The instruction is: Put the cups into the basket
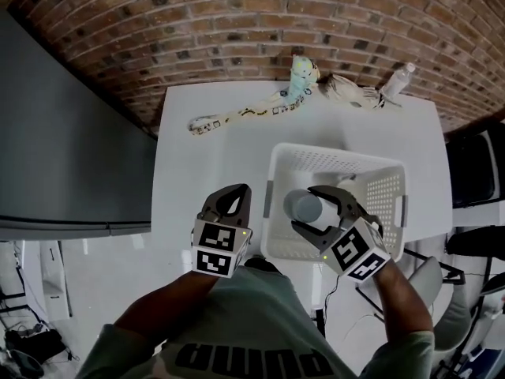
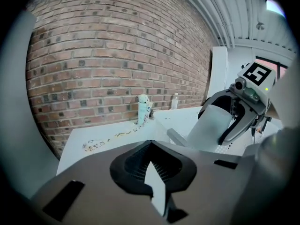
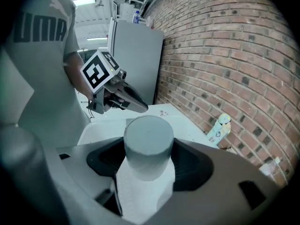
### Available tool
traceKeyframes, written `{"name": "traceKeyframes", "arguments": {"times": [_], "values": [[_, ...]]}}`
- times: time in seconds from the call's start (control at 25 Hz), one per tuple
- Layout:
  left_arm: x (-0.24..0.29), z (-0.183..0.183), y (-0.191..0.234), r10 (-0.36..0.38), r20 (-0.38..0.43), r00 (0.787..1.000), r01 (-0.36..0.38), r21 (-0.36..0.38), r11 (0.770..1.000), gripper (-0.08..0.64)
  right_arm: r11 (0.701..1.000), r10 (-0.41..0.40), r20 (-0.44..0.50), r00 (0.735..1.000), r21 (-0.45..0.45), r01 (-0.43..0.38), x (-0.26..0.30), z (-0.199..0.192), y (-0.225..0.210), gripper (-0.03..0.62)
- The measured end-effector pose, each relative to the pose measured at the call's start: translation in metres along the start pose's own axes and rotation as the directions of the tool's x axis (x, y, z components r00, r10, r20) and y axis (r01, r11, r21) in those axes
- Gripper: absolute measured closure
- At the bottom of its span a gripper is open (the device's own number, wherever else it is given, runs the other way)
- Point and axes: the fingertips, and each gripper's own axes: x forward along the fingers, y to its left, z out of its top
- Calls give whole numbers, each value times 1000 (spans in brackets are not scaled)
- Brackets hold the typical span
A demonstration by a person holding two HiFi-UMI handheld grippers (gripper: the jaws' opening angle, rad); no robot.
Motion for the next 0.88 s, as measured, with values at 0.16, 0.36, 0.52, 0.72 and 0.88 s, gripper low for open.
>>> {"name": "traceKeyframes", "arguments": {"times": [0.16, 0.36, 0.52, 0.72, 0.88], "values": [[3, -6, 3, 13, -6, 1000, -13, -9, 1000, 557, 998, 56, -30, 998, -23, -56, 13, -17, 1, 278], [7, -14, 8, 21, -27, 999, -21, -7, 1000, 557, 993, 118, -44, 992, -19, -119, 31, -33, 6, 278], [11, -19, 10, 18, -37, 999, -19, -16, 1000, 557, 986, 156, -76, 985, -37, -160, 48, -46, 14, 278], [14, -20, 11, 22, -39, 999, -23, -18, 1000, 557, 975, 199, -139, 970, -74, -211, 68, -68, 24, 278], [16, -20, 12, 25, -42, 999, -26, -16, 1000, 557, 969, 213, -178, 961, -85, -231, 79, -82, 29, 278]]}}
